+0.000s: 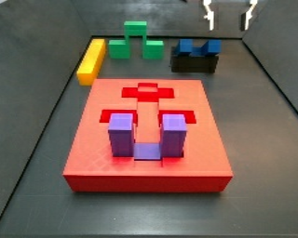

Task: Pick up the blue object. Move up. Place the blue object on the fixture. Regrasp the blue object. Move to above the board. Insert the blue object.
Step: Regrasp the blue object.

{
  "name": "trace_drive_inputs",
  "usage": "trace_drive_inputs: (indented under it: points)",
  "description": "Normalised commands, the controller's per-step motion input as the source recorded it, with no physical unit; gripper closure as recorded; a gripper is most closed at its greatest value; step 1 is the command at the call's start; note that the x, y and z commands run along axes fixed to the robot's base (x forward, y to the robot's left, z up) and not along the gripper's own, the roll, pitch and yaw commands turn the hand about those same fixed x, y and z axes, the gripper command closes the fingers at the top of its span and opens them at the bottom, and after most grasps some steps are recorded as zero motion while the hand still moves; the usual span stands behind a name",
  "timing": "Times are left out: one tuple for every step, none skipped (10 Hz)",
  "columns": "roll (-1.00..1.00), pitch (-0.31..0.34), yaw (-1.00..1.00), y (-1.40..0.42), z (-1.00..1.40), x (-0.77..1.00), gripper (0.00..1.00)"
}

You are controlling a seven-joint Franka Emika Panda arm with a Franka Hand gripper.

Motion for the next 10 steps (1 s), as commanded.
trace_drive_inputs:
  points:
    - [0.69, 0.197, 0.23, 0.00, 0.34, 0.37, 0.00]
    - [0.63, 0.177, 0.24, 0.00, 0.43, 0.48, 0.00]
    - [0.69, 0.134, 0.24, -0.01, 0.34, 0.53, 0.00]
    - [0.80, 0.134, 0.23, -0.07, 0.23, 0.54, 0.00]
    - [0.99, 0.166, 0.21, -0.17, 0.10, 0.51, 0.00]
    - [1.00, 0.166, 0.15, -0.19, 0.02, 0.46, 0.00]
    - [1.00, 0.183, 0.08, -0.19, 0.00, 0.37, 0.00]
    - [1.00, 0.271, 0.02, -0.22, 0.00, 0.24, 0.00]
    - [1.00, 0.400, 0.00, -0.29, 0.00, 0.09, 0.00]
    - [1.00, 0.443, -0.06, -0.33, 0.00, 0.03, 0.00]
